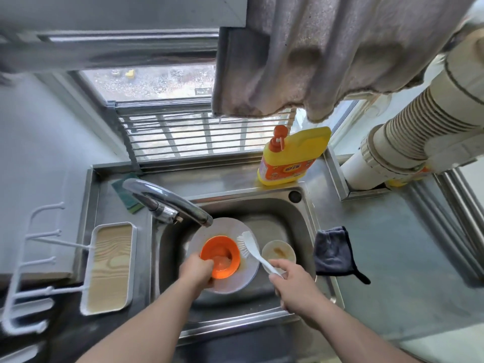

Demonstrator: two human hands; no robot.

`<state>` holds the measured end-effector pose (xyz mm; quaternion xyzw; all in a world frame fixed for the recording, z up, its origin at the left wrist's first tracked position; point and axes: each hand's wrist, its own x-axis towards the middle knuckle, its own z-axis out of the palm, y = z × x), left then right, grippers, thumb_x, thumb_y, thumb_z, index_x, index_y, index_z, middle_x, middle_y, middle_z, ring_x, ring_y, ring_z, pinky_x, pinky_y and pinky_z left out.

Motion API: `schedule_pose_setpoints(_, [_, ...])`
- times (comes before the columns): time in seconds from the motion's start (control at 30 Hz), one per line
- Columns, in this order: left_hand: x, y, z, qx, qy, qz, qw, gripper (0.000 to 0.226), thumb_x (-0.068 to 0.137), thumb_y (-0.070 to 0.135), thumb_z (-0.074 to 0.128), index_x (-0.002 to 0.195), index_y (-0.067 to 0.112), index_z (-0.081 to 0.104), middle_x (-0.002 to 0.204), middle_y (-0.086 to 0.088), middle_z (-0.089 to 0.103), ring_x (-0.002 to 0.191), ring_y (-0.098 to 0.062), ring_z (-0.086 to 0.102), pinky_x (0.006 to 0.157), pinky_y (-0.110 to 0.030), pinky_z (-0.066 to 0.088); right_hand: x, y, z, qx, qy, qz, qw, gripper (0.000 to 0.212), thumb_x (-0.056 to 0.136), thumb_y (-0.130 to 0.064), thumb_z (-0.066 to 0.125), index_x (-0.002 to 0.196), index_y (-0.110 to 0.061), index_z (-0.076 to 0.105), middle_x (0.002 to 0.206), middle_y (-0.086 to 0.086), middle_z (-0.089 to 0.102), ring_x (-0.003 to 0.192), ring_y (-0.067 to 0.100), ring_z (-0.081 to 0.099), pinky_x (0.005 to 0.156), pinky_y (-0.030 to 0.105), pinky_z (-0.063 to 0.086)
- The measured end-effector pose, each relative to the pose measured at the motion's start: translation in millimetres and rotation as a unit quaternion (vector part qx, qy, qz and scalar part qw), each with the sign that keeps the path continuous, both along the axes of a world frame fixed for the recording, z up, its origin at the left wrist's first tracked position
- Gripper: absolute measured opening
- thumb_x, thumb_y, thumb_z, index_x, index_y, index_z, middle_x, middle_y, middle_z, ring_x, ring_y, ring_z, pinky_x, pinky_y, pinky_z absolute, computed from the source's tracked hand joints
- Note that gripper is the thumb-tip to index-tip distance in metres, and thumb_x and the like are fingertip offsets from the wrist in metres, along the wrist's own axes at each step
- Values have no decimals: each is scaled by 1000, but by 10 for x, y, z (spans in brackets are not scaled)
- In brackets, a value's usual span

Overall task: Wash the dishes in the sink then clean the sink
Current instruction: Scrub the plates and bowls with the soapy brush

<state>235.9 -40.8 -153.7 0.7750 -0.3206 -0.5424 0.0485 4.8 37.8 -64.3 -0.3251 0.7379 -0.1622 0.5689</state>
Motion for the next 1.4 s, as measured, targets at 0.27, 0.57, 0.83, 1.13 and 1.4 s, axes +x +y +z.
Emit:
schedule_pose_setpoints(0.27, [-59,13,717,-44,152,42,987,30,96,0,44,115,23,49,110,-15,65,84,-30,65,70,-41,58,102,-63,562,-58,9,80,995,25,105,-24,53,123,-29,71,64,-3,57,45,7,47,45,23,41])
schedule_pose_setpoints(0.57, [-77,150,1288,-102,299,172,933,28,108,55,39,125,37,52,124,-5,62,108,-35,67,77,-53,63,447,-142,927,-101,170,276,940,35,101,-48,51,131,-40,68,124,-10,74,113,13,68,97,32,53])
schedule_pose_setpoints(0.83, [-136,77,1391,-118,299,227,919,28,106,58,40,120,40,56,128,-8,64,113,-39,65,82,-61,61,359,-186,1207,-106,234,328,909,29,99,-42,48,119,-37,68,116,-3,73,107,26,67,88,40,56])
schedule_pose_setpoints(1.13, [-281,206,1325,-104,273,274,916,17,113,40,38,117,33,53,120,-9,63,105,-38,65,90,-64,58,197,-359,1240,-88,259,369,888,28,100,-41,48,117,-36,69,115,-1,73,101,26,67,85,42,57])
schedule_pose_setpoints(1.4, [-391,309,1288,-111,266,291,912,37,110,57,30,138,36,43,129,-16,59,109,-42,65,72,-53,63,246,-439,1246,-95,231,344,905,27,100,-38,48,115,-33,70,116,-1,73,103,25,67,90,42,57])
